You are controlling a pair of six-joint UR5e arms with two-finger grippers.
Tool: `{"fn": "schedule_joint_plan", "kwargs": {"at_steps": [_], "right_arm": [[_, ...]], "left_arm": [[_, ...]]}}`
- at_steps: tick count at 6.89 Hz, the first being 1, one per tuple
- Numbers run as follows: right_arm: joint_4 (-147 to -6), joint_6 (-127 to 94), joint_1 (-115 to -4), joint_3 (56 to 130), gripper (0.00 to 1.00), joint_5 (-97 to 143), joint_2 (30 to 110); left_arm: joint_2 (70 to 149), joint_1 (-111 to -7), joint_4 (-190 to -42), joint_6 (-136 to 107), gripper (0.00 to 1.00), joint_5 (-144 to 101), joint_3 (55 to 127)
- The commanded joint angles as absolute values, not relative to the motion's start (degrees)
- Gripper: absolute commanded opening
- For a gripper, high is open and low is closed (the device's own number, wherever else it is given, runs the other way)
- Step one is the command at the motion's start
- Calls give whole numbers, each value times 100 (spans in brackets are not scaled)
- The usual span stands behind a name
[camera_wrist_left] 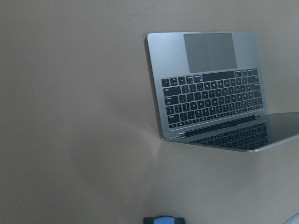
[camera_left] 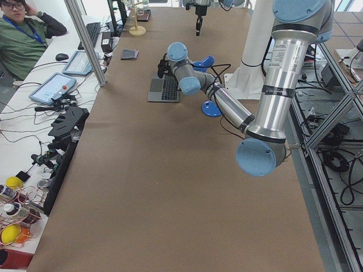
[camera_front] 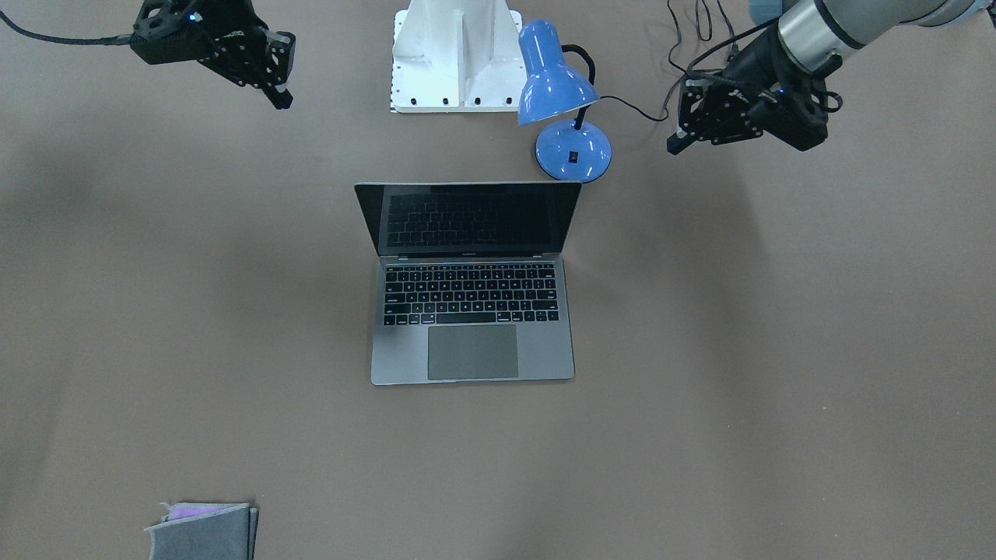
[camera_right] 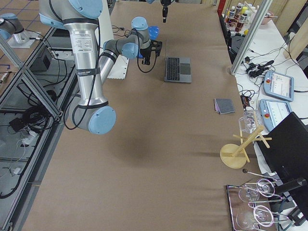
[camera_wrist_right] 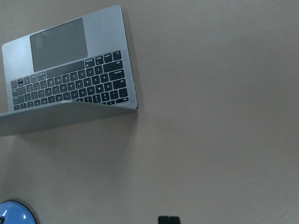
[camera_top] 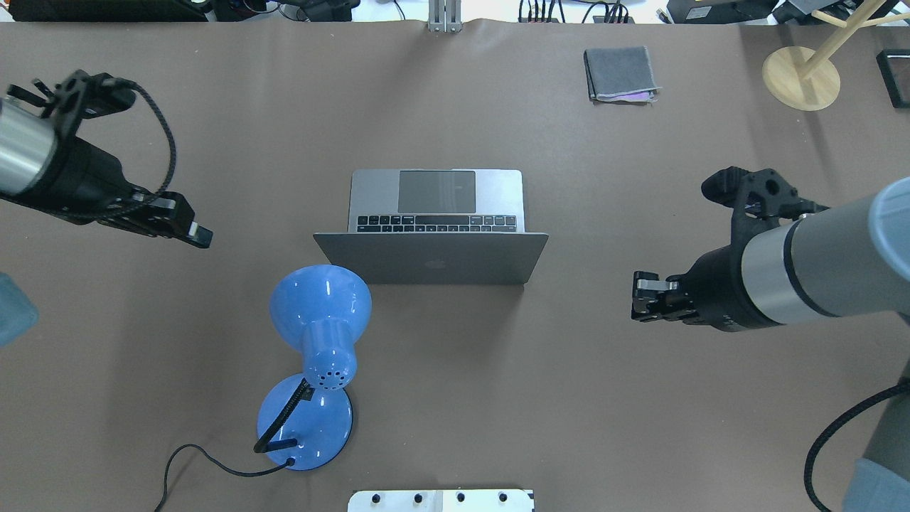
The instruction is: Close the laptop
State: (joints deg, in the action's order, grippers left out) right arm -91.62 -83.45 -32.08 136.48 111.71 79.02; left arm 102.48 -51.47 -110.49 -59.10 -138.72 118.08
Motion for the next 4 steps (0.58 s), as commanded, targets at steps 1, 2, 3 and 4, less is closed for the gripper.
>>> {"fn": "schedule_joint_plan", "kwargs": {"at_steps": [1,2,3,4], "right_arm": [[-9954,-8666,-2613,13606,0,10551,7202],[-10158,-8744,-2375,13571,0,10338,6955],[-10151,-8928,-2260,13414,0,10232,6778],[-10151,-8930,-2241,13264,0,10178,6611]], "left_arm": [[10598,-4887,-11048,-6160,0,-13623,11498],[10817,-4852,-11048,-6379,0,-13614,11279],[10845,-4782,-11048,-6390,0,-13614,11207],[10854,-4720,-11048,-6407,0,-13614,11215]]}}
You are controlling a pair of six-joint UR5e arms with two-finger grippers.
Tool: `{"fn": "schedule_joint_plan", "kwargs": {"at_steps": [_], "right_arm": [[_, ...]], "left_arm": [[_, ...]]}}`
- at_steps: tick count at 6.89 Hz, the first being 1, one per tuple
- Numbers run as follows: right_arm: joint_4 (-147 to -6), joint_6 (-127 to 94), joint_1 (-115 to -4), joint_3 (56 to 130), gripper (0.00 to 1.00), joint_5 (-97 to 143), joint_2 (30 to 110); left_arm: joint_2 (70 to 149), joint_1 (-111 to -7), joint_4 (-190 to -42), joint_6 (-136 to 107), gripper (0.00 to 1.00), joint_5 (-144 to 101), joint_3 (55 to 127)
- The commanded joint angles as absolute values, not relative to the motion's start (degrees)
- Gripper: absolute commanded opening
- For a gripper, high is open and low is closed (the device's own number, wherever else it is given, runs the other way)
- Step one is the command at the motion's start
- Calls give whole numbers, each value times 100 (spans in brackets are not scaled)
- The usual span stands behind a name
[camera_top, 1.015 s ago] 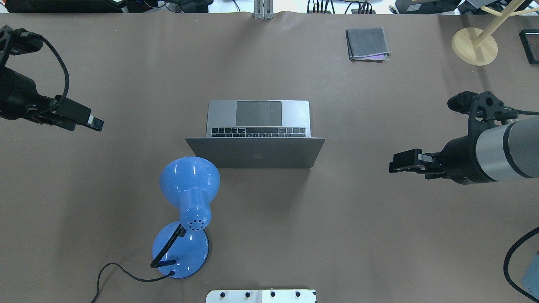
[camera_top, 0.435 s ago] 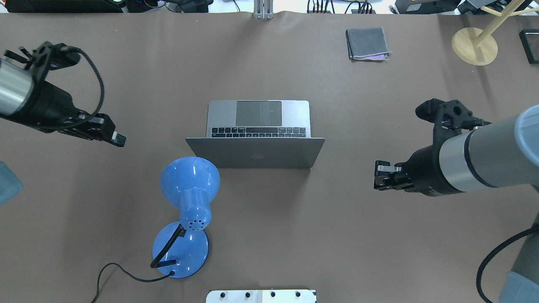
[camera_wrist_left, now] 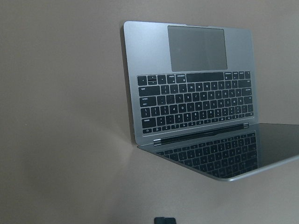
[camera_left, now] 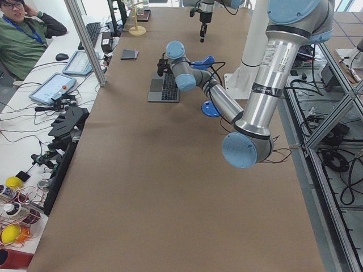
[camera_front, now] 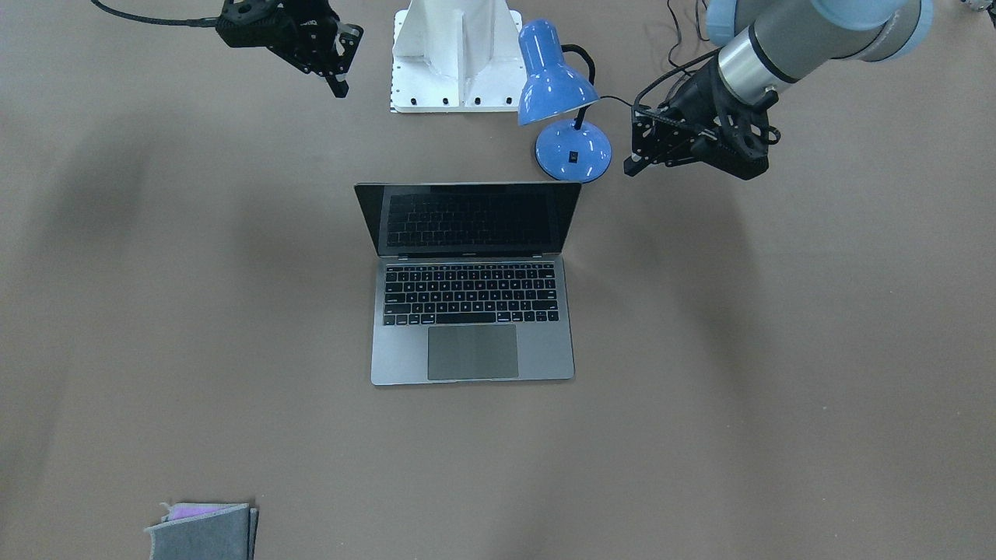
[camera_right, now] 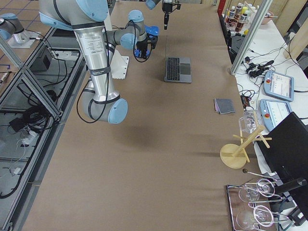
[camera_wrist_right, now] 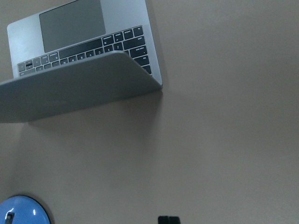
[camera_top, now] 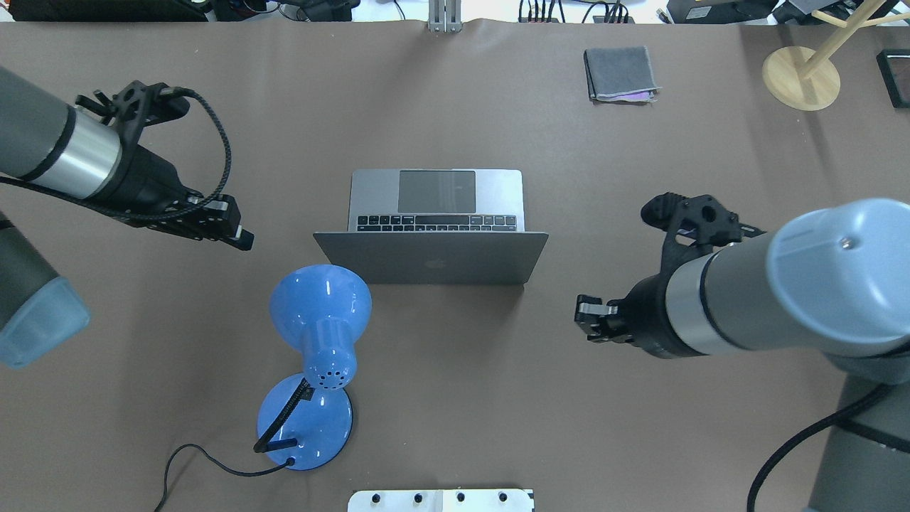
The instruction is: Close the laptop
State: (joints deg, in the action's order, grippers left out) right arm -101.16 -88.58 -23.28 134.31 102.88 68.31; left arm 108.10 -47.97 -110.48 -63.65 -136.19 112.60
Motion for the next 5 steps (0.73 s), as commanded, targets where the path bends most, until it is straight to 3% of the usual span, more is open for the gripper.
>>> {"fn": "schedule_joint_plan", "kwargs": {"at_steps": [1,5], "right_arm": [[-10125,-8886,-2241,13228,0,10169,6601],[-10064,-8342,-2688,12991,0,10239,6557]], "left_arm": [[10863,-4650,-11048,-6416,0,-13614,11215],[11240,-4202,-11039,-7311,0,-13605,11232]]}}
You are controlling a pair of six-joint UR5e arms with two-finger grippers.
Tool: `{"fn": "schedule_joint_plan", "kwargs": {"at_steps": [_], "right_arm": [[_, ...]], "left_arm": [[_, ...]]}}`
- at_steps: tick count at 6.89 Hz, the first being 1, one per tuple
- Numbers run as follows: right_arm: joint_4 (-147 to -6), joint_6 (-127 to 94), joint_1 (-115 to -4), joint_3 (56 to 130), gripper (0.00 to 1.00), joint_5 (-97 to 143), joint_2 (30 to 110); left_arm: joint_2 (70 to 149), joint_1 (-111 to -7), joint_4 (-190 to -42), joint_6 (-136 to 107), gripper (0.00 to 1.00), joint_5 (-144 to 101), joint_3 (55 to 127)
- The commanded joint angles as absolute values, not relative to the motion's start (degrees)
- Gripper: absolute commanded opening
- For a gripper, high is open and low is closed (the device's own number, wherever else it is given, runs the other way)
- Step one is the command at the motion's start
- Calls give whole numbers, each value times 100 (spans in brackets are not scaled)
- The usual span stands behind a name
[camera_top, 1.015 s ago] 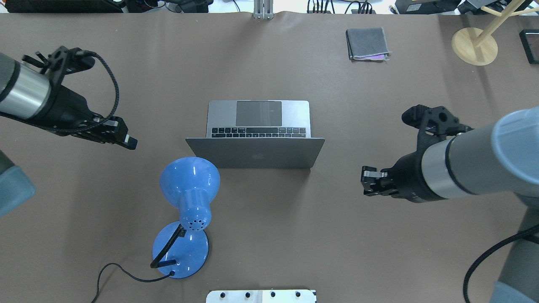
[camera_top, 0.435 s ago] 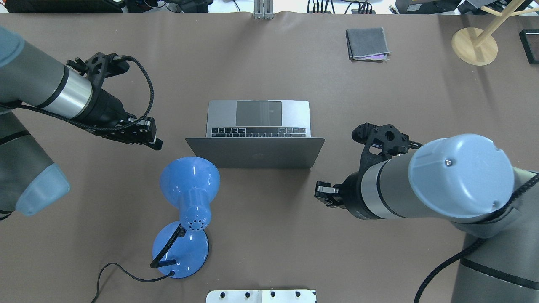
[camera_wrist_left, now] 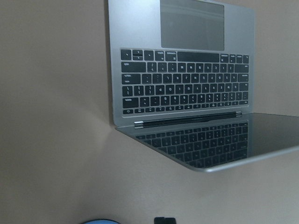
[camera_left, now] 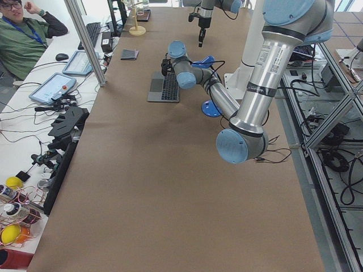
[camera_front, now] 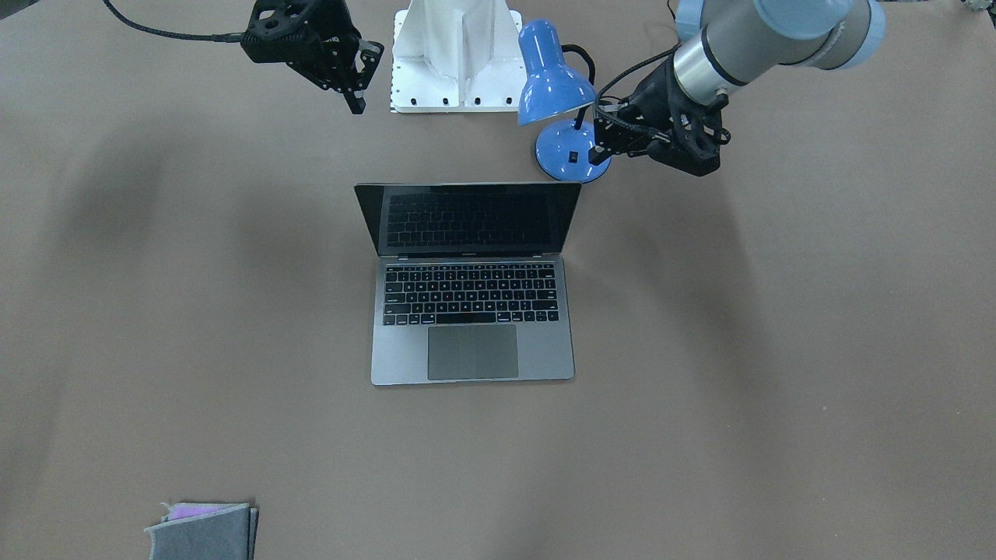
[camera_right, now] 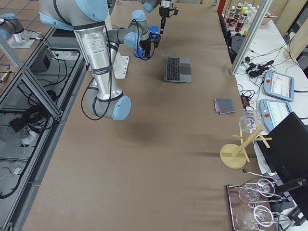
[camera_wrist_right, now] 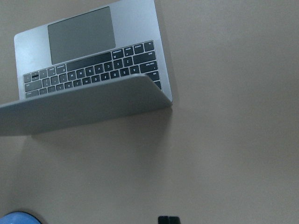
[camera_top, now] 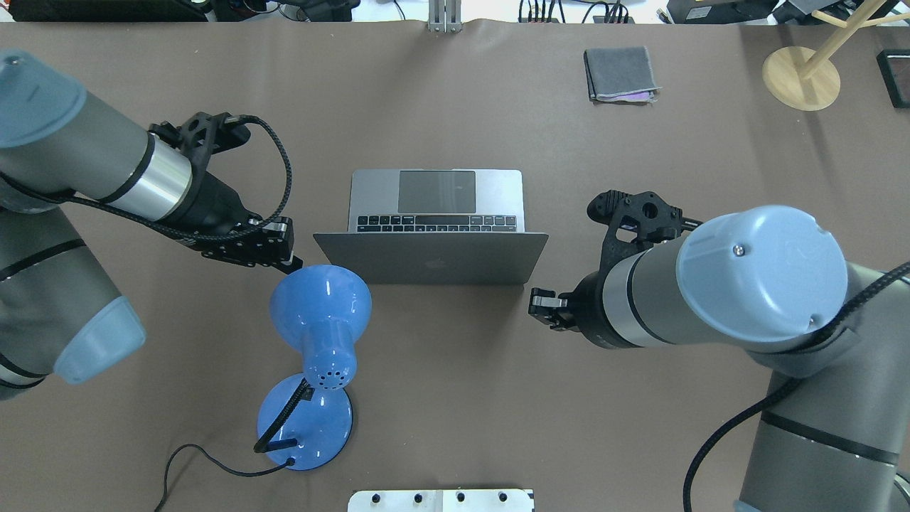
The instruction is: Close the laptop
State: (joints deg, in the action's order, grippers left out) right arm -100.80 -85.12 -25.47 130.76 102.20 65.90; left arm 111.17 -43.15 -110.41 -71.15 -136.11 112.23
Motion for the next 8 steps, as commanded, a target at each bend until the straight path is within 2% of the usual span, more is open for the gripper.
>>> {"fn": "schedule_joint_plan", "kwargs": {"at_steps": [1,3,8], "right_arm": [[-10046,-8323,-2768,12842,0,10248,6391],[-9539,-8332,-2882,12412,0,10265,6302],[-9519,-8209,-2962,12060,0,10301,6083]], "left_arm": [[11293,-4192,-11039,-7347,0,-13605,11215],[11407,-4192,-11039,-7348,0,-13605,11067],[11610,-4184,-11030,-7348,0,-13588,10846]]}}
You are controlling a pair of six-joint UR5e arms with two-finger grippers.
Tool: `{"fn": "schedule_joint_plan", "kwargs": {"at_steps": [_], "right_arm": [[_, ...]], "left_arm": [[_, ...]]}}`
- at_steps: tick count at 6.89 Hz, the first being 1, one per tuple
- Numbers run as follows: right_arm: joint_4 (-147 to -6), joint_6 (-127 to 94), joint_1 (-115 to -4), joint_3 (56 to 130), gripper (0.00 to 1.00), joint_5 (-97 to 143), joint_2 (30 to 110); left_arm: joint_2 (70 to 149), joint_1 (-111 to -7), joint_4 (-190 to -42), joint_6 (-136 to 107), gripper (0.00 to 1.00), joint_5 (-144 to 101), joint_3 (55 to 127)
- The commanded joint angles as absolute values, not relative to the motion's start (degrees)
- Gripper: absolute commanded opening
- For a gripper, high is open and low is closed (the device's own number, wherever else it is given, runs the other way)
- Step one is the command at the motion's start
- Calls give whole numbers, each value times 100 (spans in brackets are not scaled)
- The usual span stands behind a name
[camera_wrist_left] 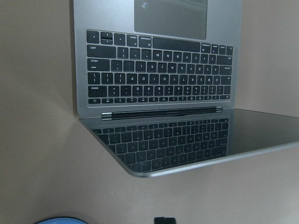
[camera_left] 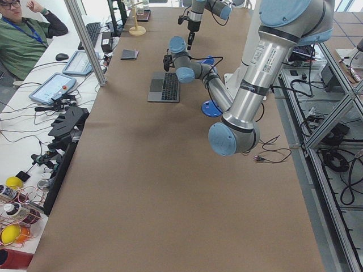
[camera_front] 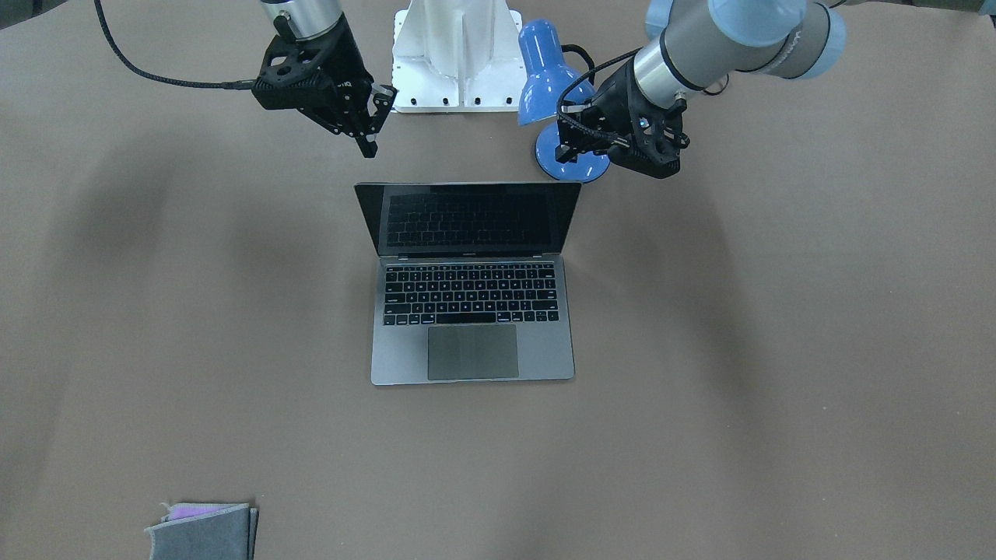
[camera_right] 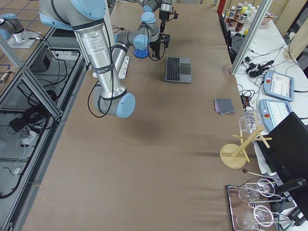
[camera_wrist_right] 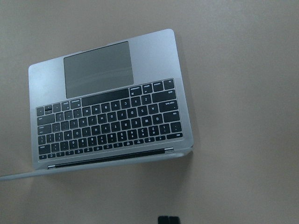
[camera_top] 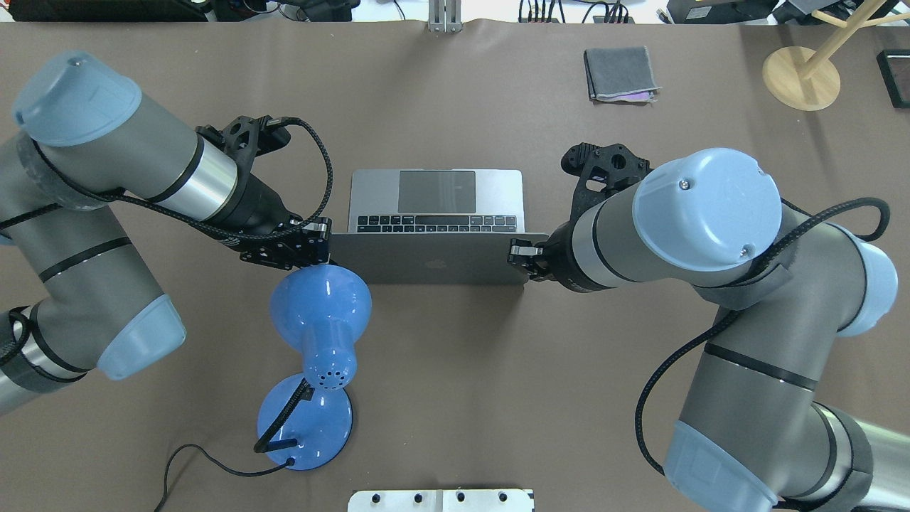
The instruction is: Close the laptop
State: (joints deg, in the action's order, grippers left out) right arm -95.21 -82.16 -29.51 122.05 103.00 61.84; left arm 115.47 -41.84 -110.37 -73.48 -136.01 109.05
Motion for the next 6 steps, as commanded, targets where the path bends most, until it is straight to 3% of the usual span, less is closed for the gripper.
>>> {"fn": "schedule_joint_plan", "kwargs": {"at_steps": [1,6], "right_arm": [[-9519,-8209,-2962,11989,0,10301,6056],[-9519,-8104,-3102,11857,0,10310,5994]], "left_arm": [[11619,-4175,-11030,-7339,0,-13501,10820],[11663,-4192,-11022,-7304,0,-13482,10802]]}}
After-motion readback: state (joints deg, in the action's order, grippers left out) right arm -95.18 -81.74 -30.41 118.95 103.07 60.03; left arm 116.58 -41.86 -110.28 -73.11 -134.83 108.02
